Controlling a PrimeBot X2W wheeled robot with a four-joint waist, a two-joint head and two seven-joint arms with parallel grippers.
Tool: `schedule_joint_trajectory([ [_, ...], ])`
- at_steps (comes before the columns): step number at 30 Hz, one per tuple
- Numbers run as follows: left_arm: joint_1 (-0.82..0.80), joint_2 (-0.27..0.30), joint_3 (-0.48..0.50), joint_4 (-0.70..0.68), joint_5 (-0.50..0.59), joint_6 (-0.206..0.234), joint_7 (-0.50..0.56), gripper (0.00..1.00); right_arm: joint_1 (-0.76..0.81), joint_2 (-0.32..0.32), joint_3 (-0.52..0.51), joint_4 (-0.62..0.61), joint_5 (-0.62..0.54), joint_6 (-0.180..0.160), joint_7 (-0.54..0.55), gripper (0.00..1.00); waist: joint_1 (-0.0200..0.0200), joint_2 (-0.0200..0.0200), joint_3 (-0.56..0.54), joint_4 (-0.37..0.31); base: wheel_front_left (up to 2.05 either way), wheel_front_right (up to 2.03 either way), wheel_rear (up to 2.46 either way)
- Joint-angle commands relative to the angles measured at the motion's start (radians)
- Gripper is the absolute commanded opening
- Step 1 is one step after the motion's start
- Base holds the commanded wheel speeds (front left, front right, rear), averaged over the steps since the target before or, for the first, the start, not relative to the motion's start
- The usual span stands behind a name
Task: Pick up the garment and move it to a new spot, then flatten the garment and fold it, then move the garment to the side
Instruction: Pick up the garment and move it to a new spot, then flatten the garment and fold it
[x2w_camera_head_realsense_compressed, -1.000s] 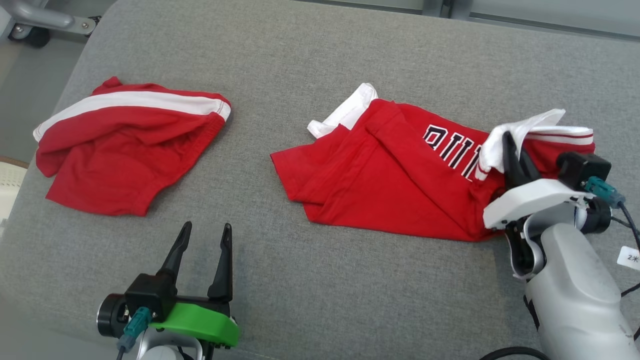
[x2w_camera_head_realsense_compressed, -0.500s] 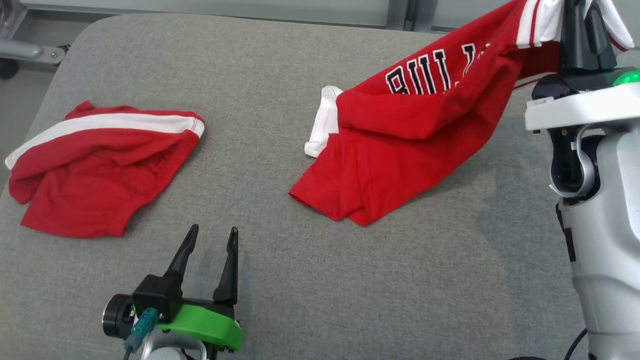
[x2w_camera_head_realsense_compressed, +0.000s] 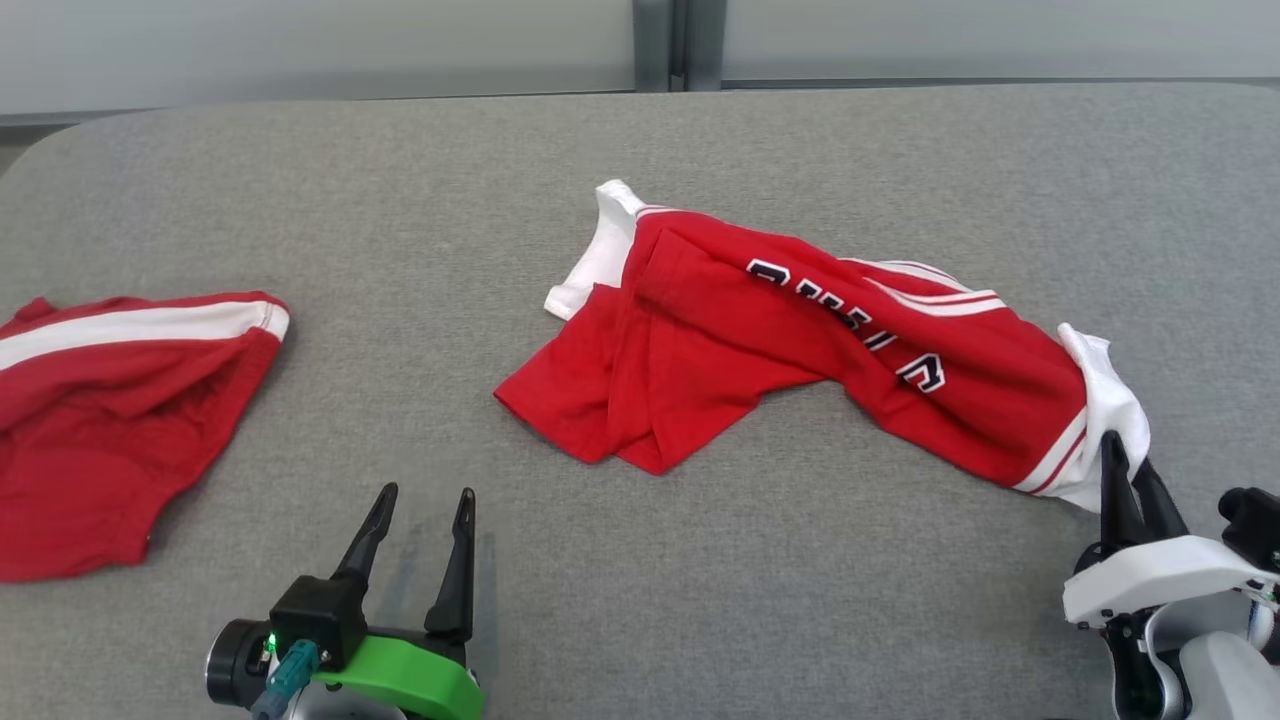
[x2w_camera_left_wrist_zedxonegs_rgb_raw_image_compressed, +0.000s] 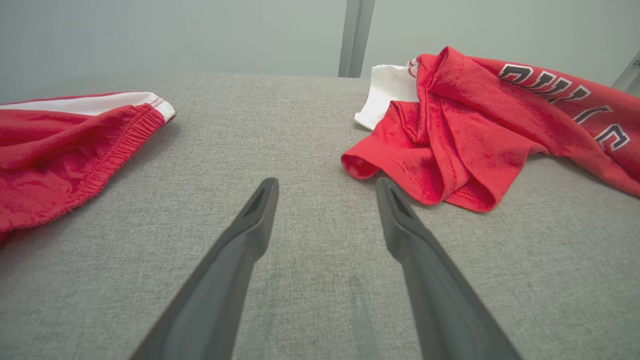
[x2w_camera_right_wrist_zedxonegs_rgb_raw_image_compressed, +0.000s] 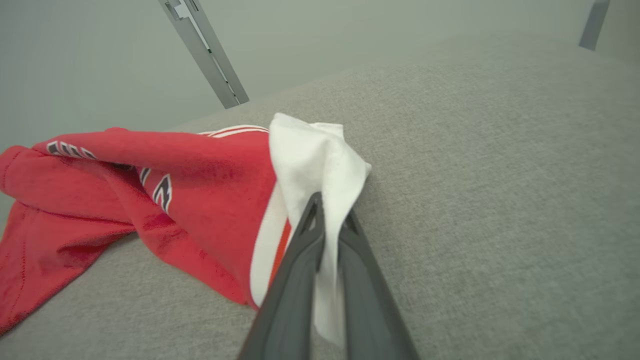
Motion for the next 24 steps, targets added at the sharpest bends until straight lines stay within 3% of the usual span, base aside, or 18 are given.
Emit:
schedule_joint_trajectory([
  [1,-0.003,0.002,0.002,0.003,0.005,-0.002,-0.001,1.00,0.011,0.002,-0.012,0.003,0.003,-0.001,-0.003,1.00,0.0000,-0.0001,-0.012,-0.040,0.00,0.00,0.00],
  [9,-0.004,0.003,-0.009,0.010,-0.006,-0.006,-0.001,1.00,-0.012,0.016,-0.085,-0.083,-0.147,0.000,-0.003,1.00,0.0000,-0.0001,-0.021,-0.031,0.00,0.00,0.00],
  [16,0.004,0.002,-0.022,0.020,-0.020,-0.006,-0.001,1.00,-0.079,0.022,0.084,-0.174,-0.183,-0.001,-0.003,1.00,0.0000,-0.0001,-0.013,0.036,0.00,0.00,0.00],
  [24,-0.006,0.002,-0.046,0.028,-0.038,-0.003,-0.001,1.00,-0.232,-0.022,0.264,-0.042,-0.166,-0.001,-0.003,1.00,0.0000,-0.0001,0.009,0.150,0.00,0.00,0.00],
])
